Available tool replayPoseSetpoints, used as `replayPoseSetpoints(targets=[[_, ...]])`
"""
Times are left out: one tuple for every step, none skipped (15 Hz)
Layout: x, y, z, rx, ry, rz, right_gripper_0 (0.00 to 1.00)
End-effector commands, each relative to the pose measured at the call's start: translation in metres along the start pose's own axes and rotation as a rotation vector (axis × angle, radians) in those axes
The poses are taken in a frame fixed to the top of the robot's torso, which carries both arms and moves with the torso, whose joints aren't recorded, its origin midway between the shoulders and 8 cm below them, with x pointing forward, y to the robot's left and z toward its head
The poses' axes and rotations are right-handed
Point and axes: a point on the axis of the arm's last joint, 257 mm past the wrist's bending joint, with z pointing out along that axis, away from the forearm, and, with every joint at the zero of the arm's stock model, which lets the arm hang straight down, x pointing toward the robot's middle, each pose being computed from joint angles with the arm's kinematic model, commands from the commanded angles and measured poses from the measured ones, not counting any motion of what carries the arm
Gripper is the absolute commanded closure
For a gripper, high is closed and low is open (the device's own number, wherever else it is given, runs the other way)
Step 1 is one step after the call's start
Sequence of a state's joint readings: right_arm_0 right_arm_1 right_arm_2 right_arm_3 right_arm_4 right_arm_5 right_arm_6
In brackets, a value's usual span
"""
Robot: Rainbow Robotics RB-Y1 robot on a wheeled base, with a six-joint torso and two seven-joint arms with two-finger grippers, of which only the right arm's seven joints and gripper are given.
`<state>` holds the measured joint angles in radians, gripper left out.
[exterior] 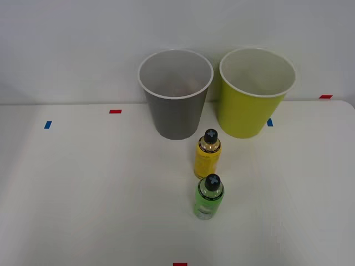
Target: Put cans in the gray bin, plastic bottles in the light green bin
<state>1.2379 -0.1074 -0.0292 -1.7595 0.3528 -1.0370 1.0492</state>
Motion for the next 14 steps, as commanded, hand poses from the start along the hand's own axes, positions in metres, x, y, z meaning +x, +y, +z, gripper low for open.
replayPoseSetpoints(targets=[[0.0000,0.0000,0.0000,0.000,0.000,0.000,0.00],[0.0000,0.0000,0.0000,0.000,0.000,0.000,0.00],[0.0000,0.0000,0.0000,0.000,0.000,0.000,0.00],[0.0000,0.0000,0.0000,0.000,0.000,0.000,0.00],[0.0000,0.0000,0.0000,0.000,0.000,0.000,0.00],[0.0000,0.0000,0.0000,0.000,0.000,0.000,0.00],[0.0000,0.0000,0.0000,0.000,0.000,0.000,0.00],[0.0000,0.0000,0.0000,0.000,0.000,0.000,0.00],[0.0000,0.0000,0.0000,0.000,0.000,0.000,0.00],[0.0000,0.0000,0.0000,0.000,0.000,0.000,0.00],[0.0000,0.0000,0.0000,0.000,0.000,0.000,0.00],[0.0000,0.0000,0.0000,0.000,0.000,0.000,0.00],[0.0000,0.0000,0.0000,0.000,0.000,0.000,0.00],[0.0000,0.0000,0.0000,0.000,0.000,0.000,0.00]])
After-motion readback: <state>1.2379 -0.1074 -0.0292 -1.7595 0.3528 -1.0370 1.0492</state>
